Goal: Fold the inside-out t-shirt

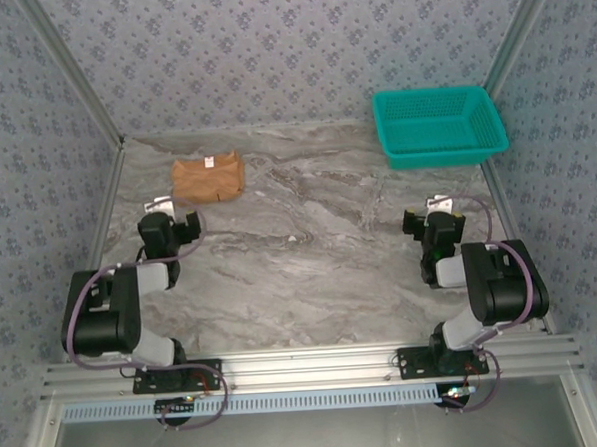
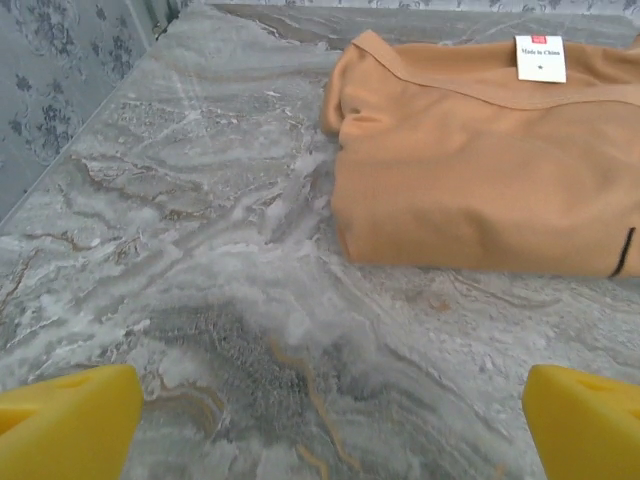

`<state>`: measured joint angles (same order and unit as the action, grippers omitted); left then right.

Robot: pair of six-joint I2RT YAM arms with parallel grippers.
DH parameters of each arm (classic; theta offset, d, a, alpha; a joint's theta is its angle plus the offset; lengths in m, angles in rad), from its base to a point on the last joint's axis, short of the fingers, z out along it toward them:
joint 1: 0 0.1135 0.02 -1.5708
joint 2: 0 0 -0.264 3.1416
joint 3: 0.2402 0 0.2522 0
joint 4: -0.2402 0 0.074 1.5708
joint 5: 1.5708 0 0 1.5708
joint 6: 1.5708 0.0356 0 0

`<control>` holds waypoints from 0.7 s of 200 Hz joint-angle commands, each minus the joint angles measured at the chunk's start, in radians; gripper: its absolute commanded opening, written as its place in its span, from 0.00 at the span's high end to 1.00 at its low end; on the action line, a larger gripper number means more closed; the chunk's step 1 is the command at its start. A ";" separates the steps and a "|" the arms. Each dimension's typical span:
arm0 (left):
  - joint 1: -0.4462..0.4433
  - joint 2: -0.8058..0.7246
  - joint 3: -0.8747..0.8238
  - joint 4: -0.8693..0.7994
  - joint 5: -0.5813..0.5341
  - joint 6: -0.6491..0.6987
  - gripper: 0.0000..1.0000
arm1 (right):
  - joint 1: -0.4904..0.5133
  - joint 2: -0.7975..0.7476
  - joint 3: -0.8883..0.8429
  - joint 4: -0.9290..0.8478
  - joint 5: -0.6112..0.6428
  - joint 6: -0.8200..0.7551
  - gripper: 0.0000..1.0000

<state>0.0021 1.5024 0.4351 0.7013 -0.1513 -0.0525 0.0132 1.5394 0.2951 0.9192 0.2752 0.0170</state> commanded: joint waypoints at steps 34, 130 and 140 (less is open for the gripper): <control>0.006 0.031 -0.027 0.121 0.065 0.023 0.02 | -0.001 0.005 0.050 0.008 -0.009 -0.007 0.00; 0.006 0.030 -0.024 0.113 0.065 0.022 0.02 | 0.009 0.008 0.048 0.013 0.001 -0.017 0.00; 0.006 0.030 -0.024 0.113 0.066 0.022 0.02 | 0.010 0.007 0.049 0.013 0.001 -0.017 0.00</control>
<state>0.0059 1.5360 0.4126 0.7677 -0.0971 -0.0414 0.0185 1.5394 0.3317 0.9173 0.2642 0.0132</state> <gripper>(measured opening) 0.976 0.999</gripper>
